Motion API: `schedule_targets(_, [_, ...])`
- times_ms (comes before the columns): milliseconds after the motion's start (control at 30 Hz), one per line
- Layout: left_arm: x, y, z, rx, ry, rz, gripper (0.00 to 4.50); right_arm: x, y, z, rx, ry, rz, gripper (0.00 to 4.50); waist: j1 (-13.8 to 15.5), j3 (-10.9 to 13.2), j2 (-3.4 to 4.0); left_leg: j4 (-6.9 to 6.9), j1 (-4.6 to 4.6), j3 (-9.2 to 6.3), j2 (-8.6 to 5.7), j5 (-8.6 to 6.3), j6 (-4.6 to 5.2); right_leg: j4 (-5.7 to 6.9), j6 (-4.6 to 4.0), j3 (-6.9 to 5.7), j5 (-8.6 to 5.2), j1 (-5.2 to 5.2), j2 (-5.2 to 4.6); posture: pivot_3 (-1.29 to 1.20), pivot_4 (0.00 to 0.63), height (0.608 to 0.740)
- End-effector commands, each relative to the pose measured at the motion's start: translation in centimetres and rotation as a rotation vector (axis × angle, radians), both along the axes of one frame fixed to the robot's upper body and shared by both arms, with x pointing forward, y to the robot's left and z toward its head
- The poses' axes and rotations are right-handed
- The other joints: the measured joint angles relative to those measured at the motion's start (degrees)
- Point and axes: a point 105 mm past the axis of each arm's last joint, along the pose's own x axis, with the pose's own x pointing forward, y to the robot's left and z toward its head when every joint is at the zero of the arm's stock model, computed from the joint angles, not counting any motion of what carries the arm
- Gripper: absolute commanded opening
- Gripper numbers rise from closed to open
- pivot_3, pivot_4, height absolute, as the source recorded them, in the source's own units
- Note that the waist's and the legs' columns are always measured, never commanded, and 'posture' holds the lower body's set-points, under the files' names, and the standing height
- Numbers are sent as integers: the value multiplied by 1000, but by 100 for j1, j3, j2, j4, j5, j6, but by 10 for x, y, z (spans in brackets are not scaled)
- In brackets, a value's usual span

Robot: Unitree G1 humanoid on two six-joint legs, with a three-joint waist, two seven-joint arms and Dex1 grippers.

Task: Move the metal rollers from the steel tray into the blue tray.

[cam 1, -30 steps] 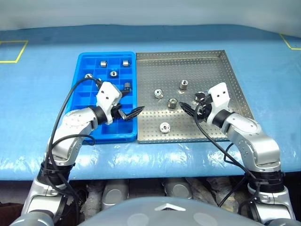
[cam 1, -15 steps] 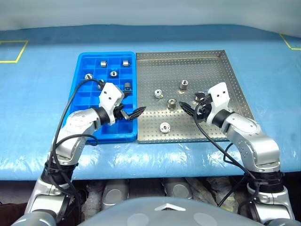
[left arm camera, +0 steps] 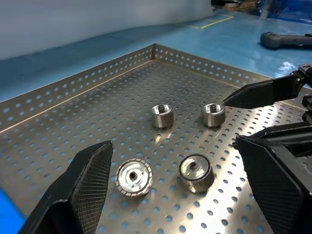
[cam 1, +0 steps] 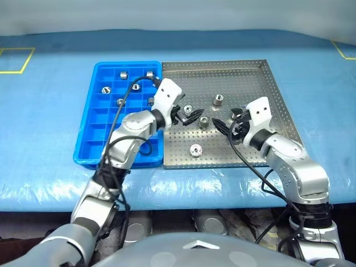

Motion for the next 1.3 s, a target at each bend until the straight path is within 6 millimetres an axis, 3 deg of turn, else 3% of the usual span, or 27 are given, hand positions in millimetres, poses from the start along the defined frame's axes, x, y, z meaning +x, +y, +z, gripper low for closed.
schedule_targets(33, [13, -5, -9, 70, -4, 49, 4426, -1, -5, 19, -2, -84, -24, 3981, -69, -2, 3, -2, 0, 0, 0, 0, 0, 0, 0, 3, 0, -1, 1, -133, 150, 740])
schedule_targets(333, [33, -7, -30, 178, 83, 177, 4426, -6, -15, 18, 30, -97, -110, 3981, -168, -2, 3, -1, -11, 3, -1, -1, 1, -3, 0, 9, -1, -8, 0, -164, 150, 740])
schedule_targets(500, [32, -13, -48, 216, 163, 174, 4426, -4, -23, 22, 47, -119, -167, 3981, -234, -2, 3, 1, -10, 4, -1, -1, 1, -1, 1, 9, -1, -8, 0, -166, 150, 740])
schedule_targets(600, [33, -11, -53, 228, 187, 197, 3837, -1, -27, 24, 48, -131, -202, 4017, -245, -2, 3, 1, -10, 3, -2, -1, 1, -2, 1, 9, -1, -7, 0, -162, 150, 740])
schedule_targets(733, [32, -12, -58, 225, 213, 197, 2623, 1, -28, 28, 61, -150, -221, 4017, -254, -3, 5, 1, -9, 4, -2, -1, 1, -1, 1, 11, -1, -7, 0, -153, 150, 740])
schedule_targets(867, [34, -10, -51, 185, 203, 219, 2623, 3, -28, 28, 53, -152, -222, 4017, -251, -3, 5, 1, -9, 5, -2, 0, 1, -1, 1, 11, -1, -7, 0, -147, 150, 740])
schedule_targets(1000, [35, -7, -25, 58, 160, 221, 2623, 4, -26, 26, 55, -148, -217, 4017, -257, -3, 5, 0, -9, 5, -1, 0, 1, 0, 1, 12, -1, -9, 0, -131, 150, 740])
schedule_targets(1133, [35, 11, -6, 35, 110, 256, 2623, 6, -23, 25, 55, -144, -211, 4017, -237, -3, 5, -2, -11, 5, -1, 0, 0, 0, 0, 13, -1, -11, 0, -98, 150, 740])
schedule_targets(1300, [26, -4, -36, 117, 194, 183, 2623, 11, -14, 26, 66, -152, -177, 4017, -181, -4, 8, 1, -3, 5, -2, 0, 0, 2, 1, 13, -1, -4, 0, -84, 150, 740])
